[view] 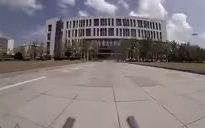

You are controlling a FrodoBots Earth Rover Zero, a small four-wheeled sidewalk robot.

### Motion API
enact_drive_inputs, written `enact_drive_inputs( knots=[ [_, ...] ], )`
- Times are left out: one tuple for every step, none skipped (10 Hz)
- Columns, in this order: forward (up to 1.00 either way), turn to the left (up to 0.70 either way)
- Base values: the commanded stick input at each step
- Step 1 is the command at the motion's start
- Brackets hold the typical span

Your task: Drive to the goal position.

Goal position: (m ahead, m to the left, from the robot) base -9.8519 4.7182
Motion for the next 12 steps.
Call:
enact_drive_inputs(
  knots=[
    [0.0,0.7],
    [0.0,0.7],
    [0.0,0.7],
    [0.0,0.7],
    [0.0,0.7],
    [0.0,0.7],
    [0.0,0.7],
    [0.0,0.7],
    [0.0,0.7],
    [0.0,0.7],
    [0.0,0.7],
    [0.0,0.7]
  ],
)
